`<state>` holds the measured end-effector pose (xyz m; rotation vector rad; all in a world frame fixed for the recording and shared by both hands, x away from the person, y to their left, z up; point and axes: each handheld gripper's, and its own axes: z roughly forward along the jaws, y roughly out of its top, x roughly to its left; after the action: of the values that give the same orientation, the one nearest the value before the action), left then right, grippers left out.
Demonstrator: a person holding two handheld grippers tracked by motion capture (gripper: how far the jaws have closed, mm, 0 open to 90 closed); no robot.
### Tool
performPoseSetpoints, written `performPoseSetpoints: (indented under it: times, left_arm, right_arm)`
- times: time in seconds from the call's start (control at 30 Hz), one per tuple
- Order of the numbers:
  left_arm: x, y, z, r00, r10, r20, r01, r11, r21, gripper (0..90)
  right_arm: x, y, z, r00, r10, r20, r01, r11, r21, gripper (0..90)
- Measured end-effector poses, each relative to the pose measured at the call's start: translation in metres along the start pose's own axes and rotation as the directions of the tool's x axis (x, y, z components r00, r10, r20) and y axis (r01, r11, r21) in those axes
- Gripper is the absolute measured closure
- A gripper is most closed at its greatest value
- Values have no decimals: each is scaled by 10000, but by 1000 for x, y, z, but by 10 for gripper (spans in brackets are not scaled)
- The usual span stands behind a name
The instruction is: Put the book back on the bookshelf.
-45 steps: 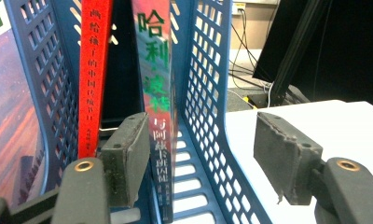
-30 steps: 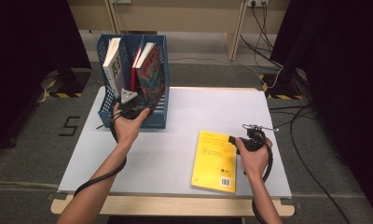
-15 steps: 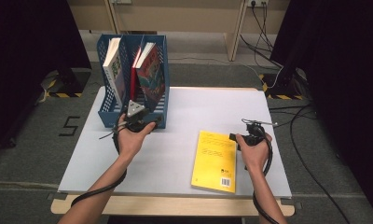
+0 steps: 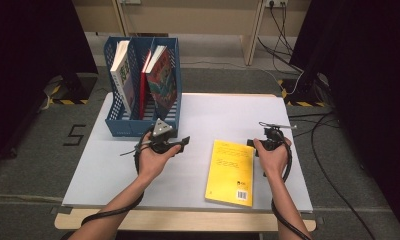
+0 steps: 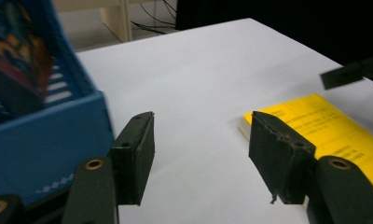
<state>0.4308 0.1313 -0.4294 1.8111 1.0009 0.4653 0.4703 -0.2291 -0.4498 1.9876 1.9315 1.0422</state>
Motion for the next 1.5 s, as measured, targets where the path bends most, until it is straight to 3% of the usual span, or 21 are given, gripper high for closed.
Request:
performPoseSetpoints:
  times: [0.2,0.27,0.5,0.87,1.03,1.4,1.5]
  left_arm:
    - [-13,-8,10,9992,101,392,-114,9994,331,476]
    - [-14,-8,11,9990,114,440,-129,9993,354,496]
    - [-21,-13,14,9978,213,635,-251,9980,587,538]
    - [-27,-19,16,9956,244,907,-321,9959,843,546]
    - [-30,-22,17,9933,243,1128,-354,9946,973,537]
    - [-40,-34,15,9876,156,1564,-368,9903,1340,527]
    - [-44,-37,15,9847,200,1733,-465,9876,1500,527]
  right_arm:
    - [-1,9,7,9995,104,307,-107,9999,111,709]
    - [-2,11,9,9994,198,283,-204,9995,237,725]
    - [-5,12,24,9947,359,961,-451,9945,947,833]
    - [-2,9,23,9945,534,896,-624,9929,1011,869]
    - [-1,4,20,9965,397,736,-480,9923,1145,868]
    - [25,-16,16,9997,-42,229,7,9885,1515,866]
    - [28,-18,14,9996,-213,160,185,9874,1571,819]
